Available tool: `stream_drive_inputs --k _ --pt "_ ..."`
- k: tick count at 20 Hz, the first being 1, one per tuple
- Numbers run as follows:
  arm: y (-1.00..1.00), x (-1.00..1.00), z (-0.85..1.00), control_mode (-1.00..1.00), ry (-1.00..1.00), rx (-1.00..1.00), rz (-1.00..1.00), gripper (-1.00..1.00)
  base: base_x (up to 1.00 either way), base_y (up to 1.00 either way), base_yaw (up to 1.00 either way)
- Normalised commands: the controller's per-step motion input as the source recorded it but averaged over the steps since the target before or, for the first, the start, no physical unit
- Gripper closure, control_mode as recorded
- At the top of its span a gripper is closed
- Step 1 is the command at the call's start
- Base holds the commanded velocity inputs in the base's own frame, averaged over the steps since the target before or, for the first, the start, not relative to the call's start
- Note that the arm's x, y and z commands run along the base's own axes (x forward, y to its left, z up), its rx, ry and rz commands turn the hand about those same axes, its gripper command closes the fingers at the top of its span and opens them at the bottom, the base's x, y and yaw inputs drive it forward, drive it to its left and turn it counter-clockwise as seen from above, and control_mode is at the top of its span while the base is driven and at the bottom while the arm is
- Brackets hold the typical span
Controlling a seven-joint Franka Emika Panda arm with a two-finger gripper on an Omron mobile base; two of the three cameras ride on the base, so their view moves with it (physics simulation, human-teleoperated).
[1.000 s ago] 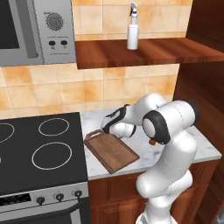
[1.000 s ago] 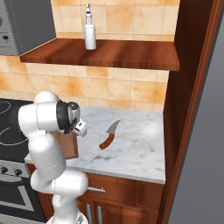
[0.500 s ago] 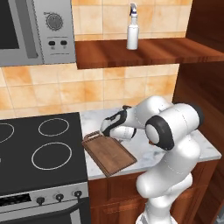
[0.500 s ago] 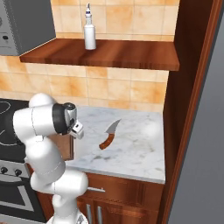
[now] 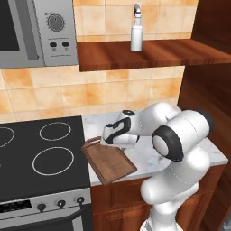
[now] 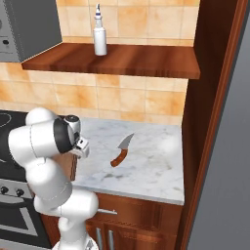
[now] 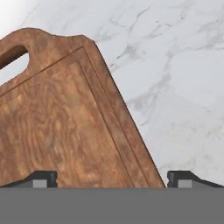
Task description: Move the cutting board and knife to the sink. Then move spray from the shelves to the counter.
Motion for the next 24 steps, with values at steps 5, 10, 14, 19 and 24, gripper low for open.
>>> stream_drive_inputs --k 5,10,14,19,24 --pt "0.16 -0.68 -0.39 -1.00 0.09 -0.02 0.09 -1.00 0.00 0.00 0.00" --pt "0.15 -0.66 -0.41 -1.00 0.10 -0.03 0.09 -1.00 0.00 0.00 0.00" --pt "0.13 -0.63 -0.41 -1.00 0.11 -0.04 0.10 -1.00 0.00 0.00 0.00" --pt "0.12 -0.63 -0.40 -1.00 0.12 -0.03 0.10 -1.00 0.00 0.00 0.00" --pt "0.10 -0.65 -0.40 -1.00 0.12 -0.03 0.11 -1.00 0.00 0.00 0.00"
